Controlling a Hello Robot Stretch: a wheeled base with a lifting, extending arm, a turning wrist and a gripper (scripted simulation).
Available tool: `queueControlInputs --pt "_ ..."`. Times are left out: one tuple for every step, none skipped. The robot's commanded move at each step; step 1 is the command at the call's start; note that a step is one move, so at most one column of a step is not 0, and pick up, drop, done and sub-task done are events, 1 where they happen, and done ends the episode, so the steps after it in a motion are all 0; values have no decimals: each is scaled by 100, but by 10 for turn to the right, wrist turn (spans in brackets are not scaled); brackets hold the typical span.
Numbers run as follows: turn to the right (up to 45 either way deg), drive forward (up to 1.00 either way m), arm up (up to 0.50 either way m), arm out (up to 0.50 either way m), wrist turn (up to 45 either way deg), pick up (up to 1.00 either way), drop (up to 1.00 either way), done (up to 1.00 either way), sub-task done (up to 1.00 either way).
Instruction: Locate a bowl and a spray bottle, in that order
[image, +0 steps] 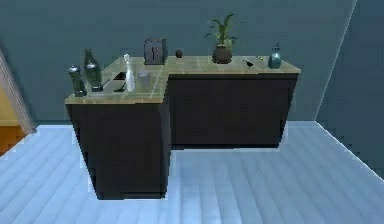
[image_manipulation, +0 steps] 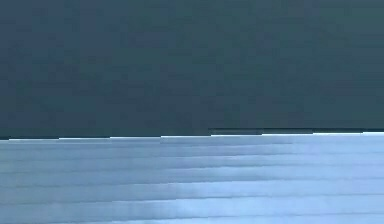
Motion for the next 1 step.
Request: queueControlInputs --pt "0 50 0 0 0 0 0 0 0"
